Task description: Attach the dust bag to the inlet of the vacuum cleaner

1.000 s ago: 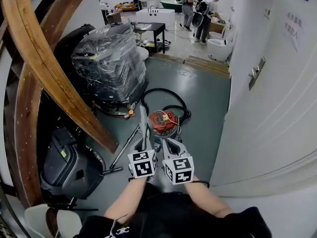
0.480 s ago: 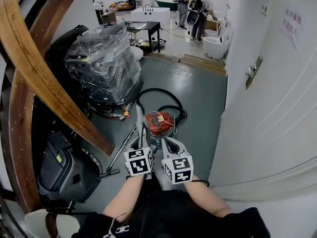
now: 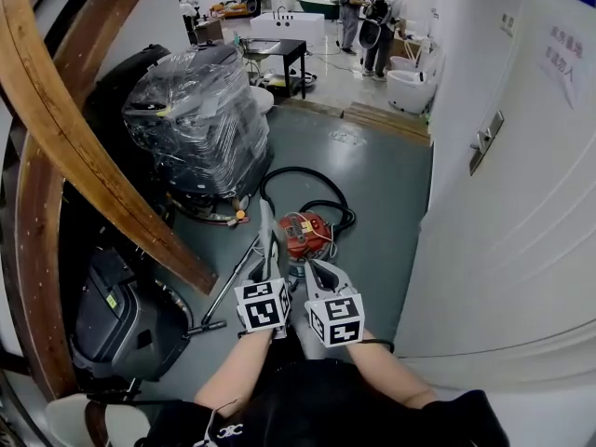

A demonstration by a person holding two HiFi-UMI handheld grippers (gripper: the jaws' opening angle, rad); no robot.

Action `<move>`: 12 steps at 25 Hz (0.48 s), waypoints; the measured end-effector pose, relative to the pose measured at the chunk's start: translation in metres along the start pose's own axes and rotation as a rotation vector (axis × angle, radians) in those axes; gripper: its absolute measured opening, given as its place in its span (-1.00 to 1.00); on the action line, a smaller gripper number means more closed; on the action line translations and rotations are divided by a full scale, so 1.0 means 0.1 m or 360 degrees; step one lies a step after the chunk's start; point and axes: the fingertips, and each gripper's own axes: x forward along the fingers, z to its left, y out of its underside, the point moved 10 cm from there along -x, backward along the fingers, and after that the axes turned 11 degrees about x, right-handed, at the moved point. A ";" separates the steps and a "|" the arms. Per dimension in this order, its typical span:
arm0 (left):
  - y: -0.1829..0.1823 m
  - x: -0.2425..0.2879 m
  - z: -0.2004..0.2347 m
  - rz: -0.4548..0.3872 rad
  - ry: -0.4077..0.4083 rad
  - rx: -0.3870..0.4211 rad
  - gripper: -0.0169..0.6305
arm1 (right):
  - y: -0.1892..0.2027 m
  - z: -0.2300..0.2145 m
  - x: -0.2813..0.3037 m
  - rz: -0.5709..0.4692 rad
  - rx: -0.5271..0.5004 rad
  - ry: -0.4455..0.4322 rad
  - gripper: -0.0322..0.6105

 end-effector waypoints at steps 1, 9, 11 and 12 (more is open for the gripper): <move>0.01 0.02 0.02 0.0006 -0.0001 -0.0007 -0.89 | 0.01 0.00 0.04 0.0005 -0.0003 -0.0002 -0.90; 0.04 0.31 0.27 0.0050 -0.0014 -0.0063 -0.89 | -0.02 -0.01 0.40 0.0055 -0.0032 -0.0013 -0.90; 0.03 0.41 0.34 0.0054 -0.0010 -0.0066 -0.89 | -0.02 -0.02 0.51 0.0064 -0.0035 -0.0006 -0.90; 0.01 0.47 0.37 0.0057 -0.0006 -0.0064 -0.89 | -0.03 -0.03 0.58 0.0070 -0.0037 0.0001 -0.90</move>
